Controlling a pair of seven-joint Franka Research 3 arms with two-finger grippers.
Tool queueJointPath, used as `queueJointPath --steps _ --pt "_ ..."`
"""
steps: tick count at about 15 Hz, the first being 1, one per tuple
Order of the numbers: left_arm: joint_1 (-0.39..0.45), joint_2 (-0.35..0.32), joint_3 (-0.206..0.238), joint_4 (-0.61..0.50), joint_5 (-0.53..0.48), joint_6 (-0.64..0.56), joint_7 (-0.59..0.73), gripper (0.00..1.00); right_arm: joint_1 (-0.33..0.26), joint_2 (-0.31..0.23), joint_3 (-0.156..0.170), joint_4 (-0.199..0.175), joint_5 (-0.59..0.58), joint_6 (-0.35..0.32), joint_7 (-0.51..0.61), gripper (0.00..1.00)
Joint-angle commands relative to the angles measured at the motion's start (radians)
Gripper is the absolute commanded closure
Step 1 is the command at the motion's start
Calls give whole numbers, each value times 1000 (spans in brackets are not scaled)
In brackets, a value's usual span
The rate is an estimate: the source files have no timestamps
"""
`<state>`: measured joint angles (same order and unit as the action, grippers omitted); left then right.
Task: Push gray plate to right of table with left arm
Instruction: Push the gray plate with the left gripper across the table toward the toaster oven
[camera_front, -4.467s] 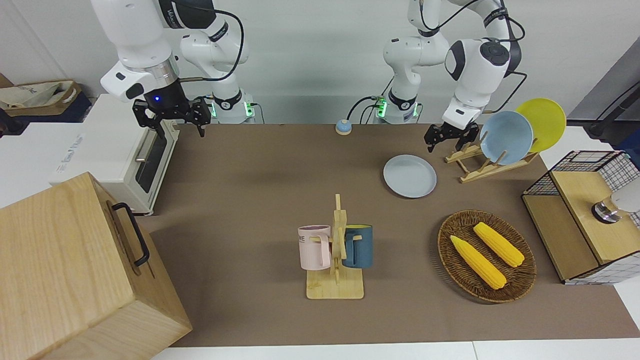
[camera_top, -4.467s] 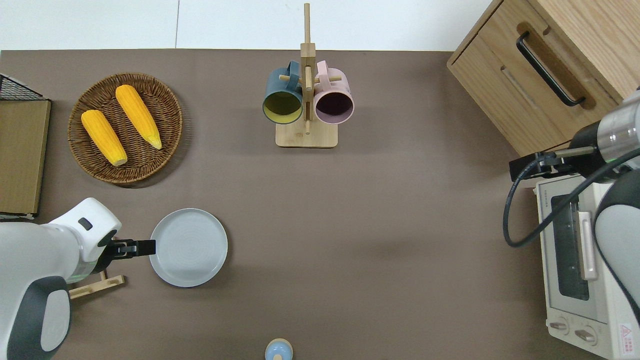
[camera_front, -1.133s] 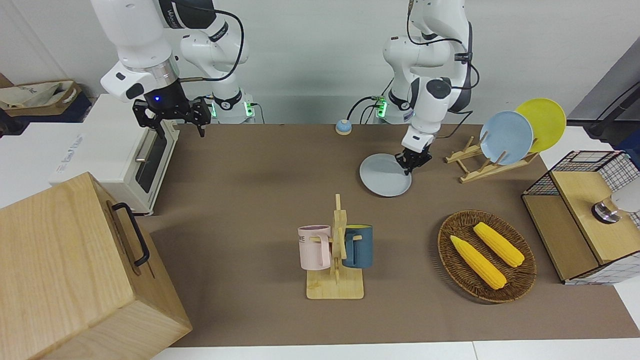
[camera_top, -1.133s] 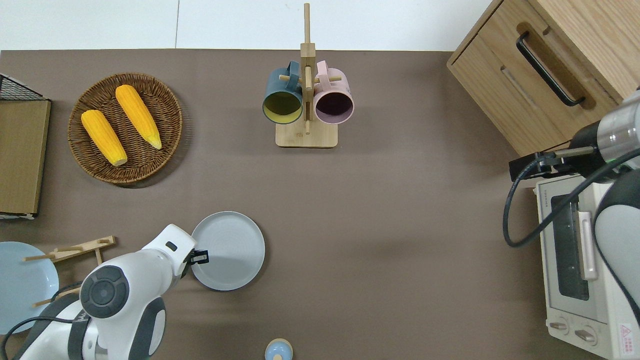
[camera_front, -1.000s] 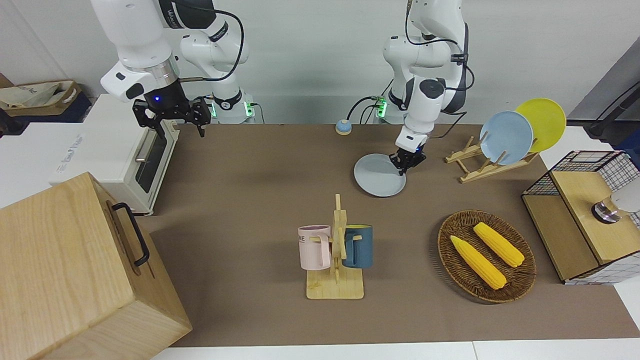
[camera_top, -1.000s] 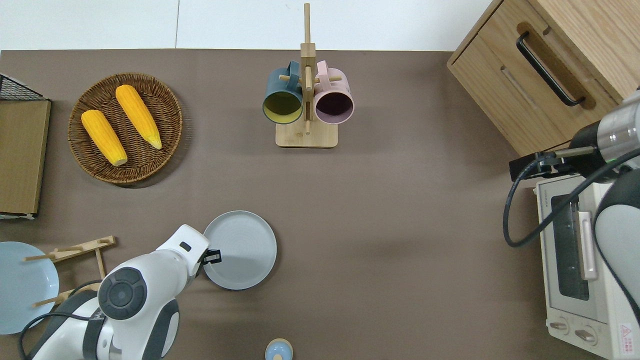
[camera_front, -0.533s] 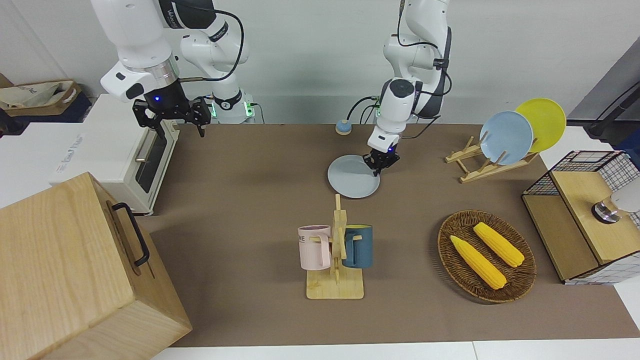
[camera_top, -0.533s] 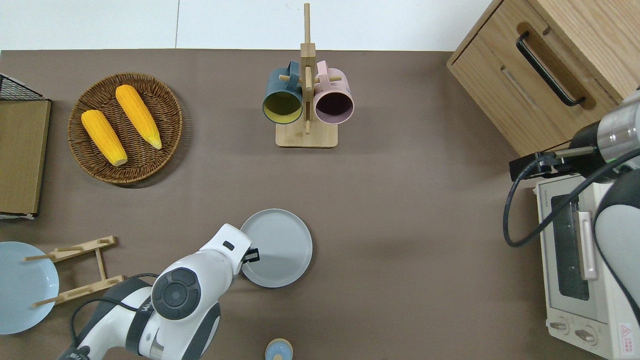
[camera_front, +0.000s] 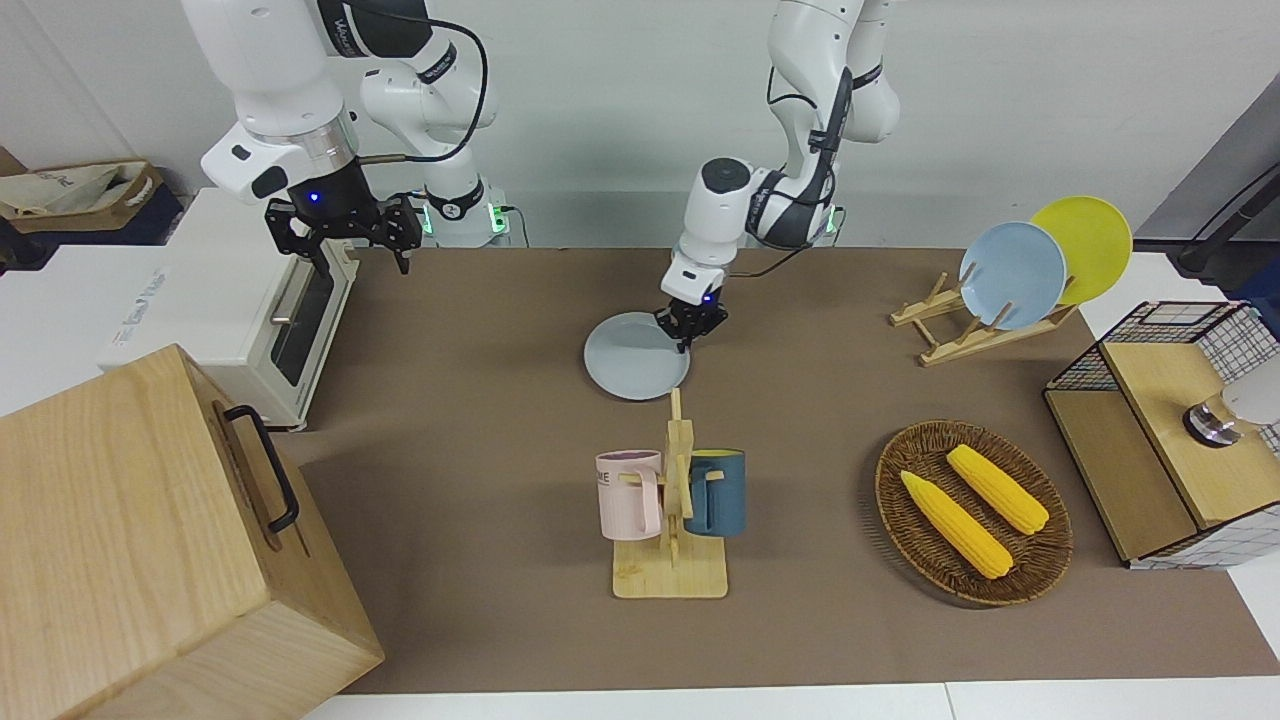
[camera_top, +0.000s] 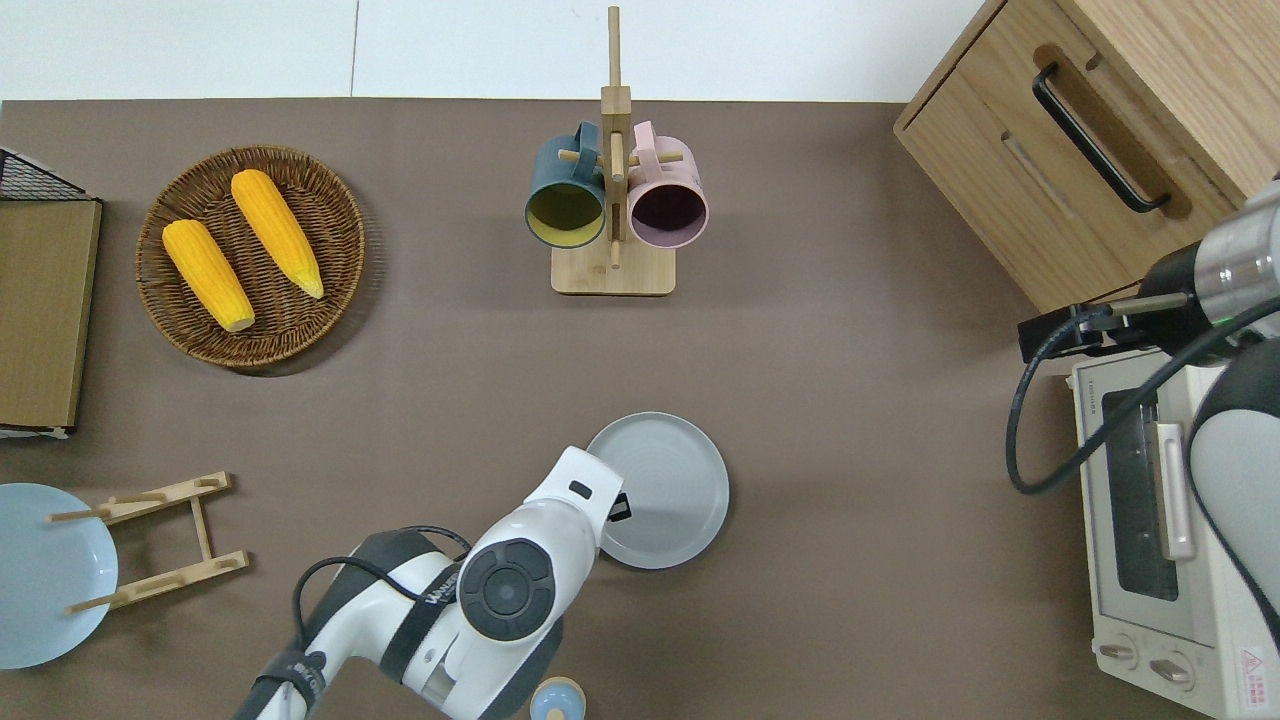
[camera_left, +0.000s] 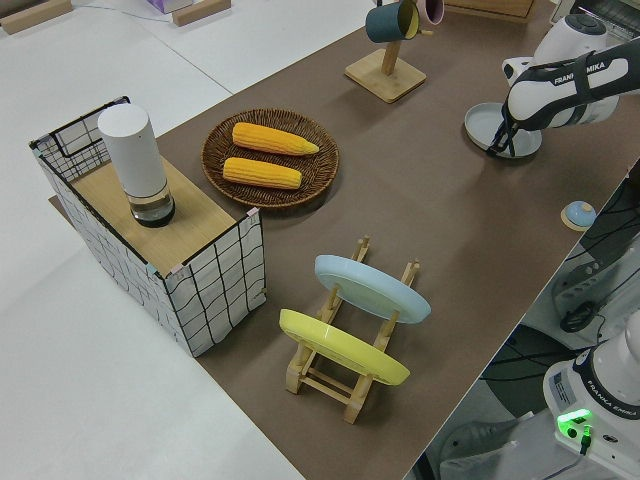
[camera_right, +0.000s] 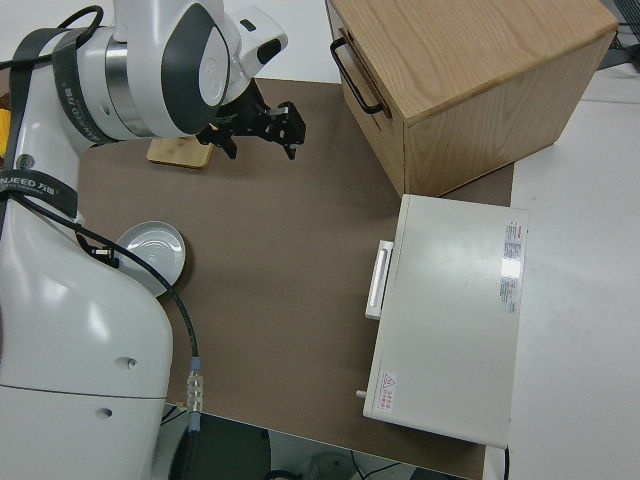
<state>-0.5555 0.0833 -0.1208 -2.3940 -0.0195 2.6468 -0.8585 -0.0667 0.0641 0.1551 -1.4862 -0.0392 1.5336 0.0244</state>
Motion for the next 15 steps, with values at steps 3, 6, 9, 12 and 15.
queueJointPath --steps 3,6,9,12,15 --pt "-113 165 6 212 18 -60 -152 1000 -1 -6 0 3 7 -10 3 17" --pt "-159 232 6 317 18 -102 -200 1000 -1 -6 0 1 7 -10 3 17" --pt "-204 311 7 425 19 -116 -260 1000 -1 -6 0 3 7 -10 3 17" --pt "-242 363 6 513 45 -146 -318 1000 -1 -6 0 1 7 -10 3 17" --pt "-258 381 6 558 50 -146 -332 1000 -1 -6 0 1 7 -10 3 17"
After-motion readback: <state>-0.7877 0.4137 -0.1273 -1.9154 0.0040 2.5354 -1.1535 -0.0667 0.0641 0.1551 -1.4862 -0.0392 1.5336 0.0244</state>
